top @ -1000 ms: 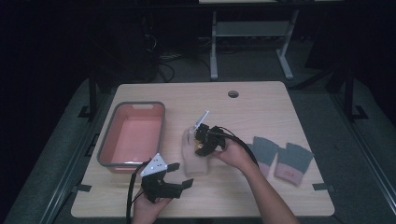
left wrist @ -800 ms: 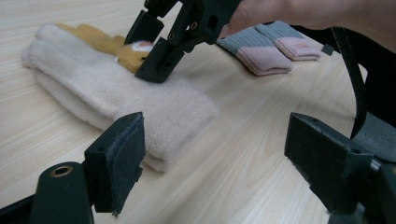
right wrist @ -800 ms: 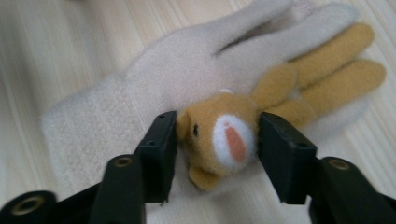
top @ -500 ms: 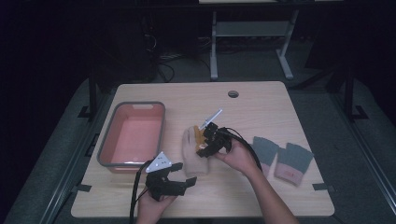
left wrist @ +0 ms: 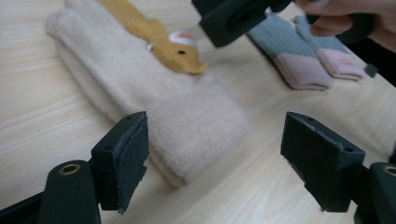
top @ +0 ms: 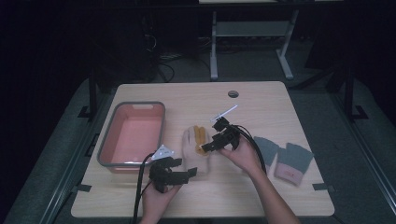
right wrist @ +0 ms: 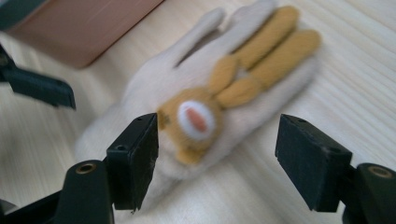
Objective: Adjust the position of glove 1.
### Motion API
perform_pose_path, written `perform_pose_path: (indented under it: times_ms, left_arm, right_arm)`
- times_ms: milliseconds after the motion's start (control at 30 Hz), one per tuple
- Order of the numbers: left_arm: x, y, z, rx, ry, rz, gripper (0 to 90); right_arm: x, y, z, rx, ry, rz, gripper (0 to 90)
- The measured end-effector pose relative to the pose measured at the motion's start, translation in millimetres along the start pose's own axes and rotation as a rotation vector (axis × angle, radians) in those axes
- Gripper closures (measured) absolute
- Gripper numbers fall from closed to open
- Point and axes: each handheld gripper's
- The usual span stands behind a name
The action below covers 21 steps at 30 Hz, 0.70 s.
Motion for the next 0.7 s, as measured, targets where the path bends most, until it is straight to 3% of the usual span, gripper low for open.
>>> perform_pose_path:
  times_ms: [33,100,167,333,500,700]
  left_arm:
    - [0.0,0.0,0.0,0.0,0.0,0.0,23.3]
    - [-4.0,1.3,1.9,0.021,0.002,0.013,23.3]
    - [-9.3,3.4,3.4,0.047,0.009,0.024,23.3]
    - [-17.4,7.2,8.3,0.068,0.014,0.047,23.7]
    - [-21.8,7.2,11.0,0.093,0.021,0.056,23.7]
    - [-24.9,6.0,14.8,0.136,-0.006,0.064,23.9]
  right_arm:
    - [0.0,0.0,0.0,0.0,0.0,0.0,29.8]
    - [0.6,0.0,-8.1,-0.072,0.002,-0.032,30.5]
    - [-0.6,-0.2,-13.8,-0.115,0.02,-0.049,30.5]
    - [-5.7,-0.4,-22.7,-0.2,0.04,-0.054,30.9]
    - [-10.6,-1.2,-26.9,-0.238,0.051,-0.043,31.4]
    - [-13.8,-2.5,-27.4,-0.257,0.078,-0.049,31.7]
Point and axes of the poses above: each handheld gripper's, and its own axes: x roughly backward along the jaws, y roughly out of its top, z roughly to its left, and after that the axes turned 4 degrees about z, right-handed
